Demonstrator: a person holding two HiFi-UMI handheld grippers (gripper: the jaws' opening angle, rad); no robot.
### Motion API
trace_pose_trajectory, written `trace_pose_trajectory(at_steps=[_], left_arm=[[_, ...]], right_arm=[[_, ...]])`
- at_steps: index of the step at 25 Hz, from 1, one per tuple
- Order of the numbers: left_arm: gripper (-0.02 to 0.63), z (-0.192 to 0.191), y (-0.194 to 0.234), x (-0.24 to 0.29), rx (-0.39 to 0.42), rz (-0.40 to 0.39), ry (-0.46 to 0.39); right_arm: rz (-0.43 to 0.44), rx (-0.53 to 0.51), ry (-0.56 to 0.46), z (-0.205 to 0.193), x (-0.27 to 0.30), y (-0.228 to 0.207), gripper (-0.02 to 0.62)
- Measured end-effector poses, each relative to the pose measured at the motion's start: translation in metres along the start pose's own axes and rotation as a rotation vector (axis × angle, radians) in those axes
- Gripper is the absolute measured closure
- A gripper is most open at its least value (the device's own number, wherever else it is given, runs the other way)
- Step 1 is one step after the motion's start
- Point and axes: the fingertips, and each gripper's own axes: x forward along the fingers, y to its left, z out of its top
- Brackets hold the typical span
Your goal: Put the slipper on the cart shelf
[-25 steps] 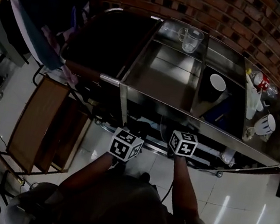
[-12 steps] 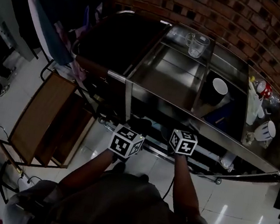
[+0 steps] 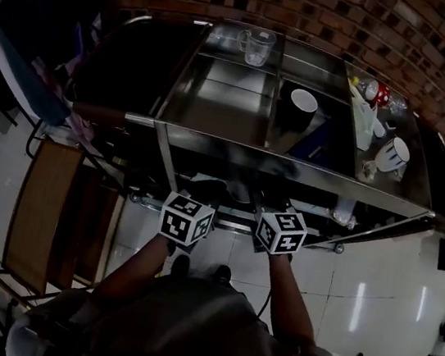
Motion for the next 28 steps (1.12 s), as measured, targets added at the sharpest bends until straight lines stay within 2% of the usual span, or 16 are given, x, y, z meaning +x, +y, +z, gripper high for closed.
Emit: trace_pose_trajectory(at_steps=[6,12,28], left_arm=[[0.598,0.012,-0.035,0.01,0.034,-0.084,-0.019],[0.598,0.026,-0.062,0.013,0.073,-0.131,-0.037],[0.598,0.028,-0.079,0.024,0.102,-0.151,-0.019]], right_arm=[[-0.047,0.017,-0.074,0.02,-0.052,-0.008,0.543],[-0.055,0.041,-0.116,0.036,-0.086,-0.015,0.595],[-0.037,0.022,-0.112,0.042,-0.093,-0.021,0.595]])
